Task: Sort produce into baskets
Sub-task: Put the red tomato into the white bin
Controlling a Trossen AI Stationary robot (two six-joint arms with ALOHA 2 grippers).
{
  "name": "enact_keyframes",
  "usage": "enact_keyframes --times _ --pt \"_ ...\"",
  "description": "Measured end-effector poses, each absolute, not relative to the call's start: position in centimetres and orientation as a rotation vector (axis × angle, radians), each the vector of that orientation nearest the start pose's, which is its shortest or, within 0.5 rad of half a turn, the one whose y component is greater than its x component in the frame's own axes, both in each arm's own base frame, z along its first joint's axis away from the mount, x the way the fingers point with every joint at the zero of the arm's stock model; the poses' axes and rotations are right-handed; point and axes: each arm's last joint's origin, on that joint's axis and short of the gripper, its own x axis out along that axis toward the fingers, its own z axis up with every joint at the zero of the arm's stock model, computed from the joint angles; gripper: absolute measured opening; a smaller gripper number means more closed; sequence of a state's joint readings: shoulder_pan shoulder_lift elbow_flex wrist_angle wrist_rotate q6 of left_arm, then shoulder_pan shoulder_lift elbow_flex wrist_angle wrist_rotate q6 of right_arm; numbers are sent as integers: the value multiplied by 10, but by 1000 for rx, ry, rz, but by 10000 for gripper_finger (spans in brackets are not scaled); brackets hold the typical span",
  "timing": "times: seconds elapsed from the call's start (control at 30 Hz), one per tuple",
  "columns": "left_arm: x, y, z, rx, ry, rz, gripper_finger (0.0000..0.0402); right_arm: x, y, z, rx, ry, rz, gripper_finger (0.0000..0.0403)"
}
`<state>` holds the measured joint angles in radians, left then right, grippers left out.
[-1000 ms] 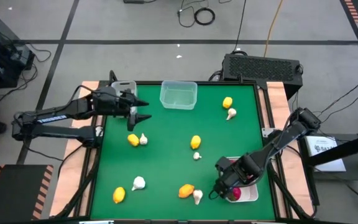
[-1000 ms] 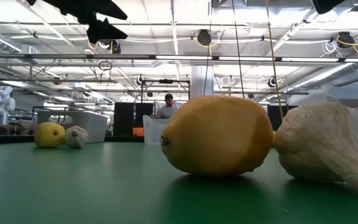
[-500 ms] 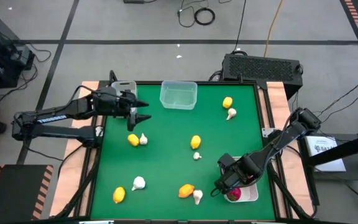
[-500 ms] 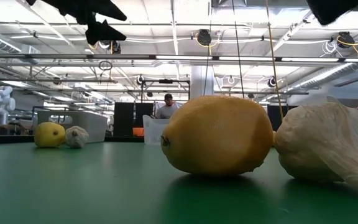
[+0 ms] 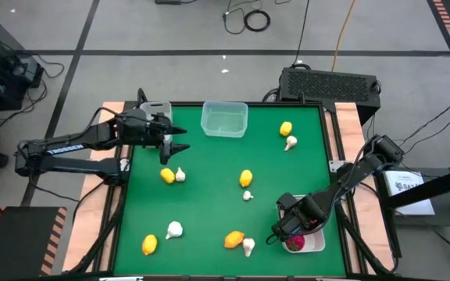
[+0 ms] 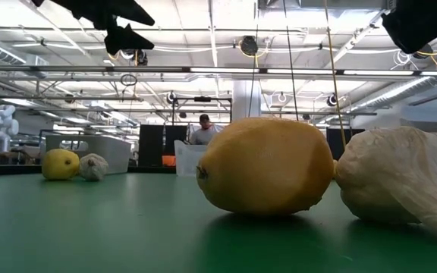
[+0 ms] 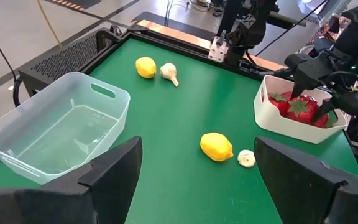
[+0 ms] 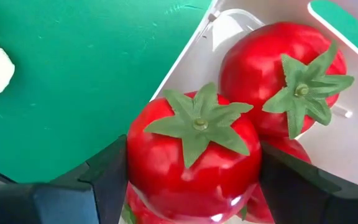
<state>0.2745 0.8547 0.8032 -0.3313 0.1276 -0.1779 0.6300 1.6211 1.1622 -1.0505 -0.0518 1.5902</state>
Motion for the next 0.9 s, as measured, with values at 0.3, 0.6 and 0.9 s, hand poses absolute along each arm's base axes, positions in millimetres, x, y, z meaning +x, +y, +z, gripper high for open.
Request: enact_keyframes --times 0.3,0.6,0.9 --pt "178 46 314 -252 362 178 312 230 171 215 825 1488 -664 320" --pt "178 46 314 -251 362 178 312 233 173 221 792 1512 -576 385" --pt "178 46 314 -251 362 178 312 231 172 255 738 1542 -633 388"
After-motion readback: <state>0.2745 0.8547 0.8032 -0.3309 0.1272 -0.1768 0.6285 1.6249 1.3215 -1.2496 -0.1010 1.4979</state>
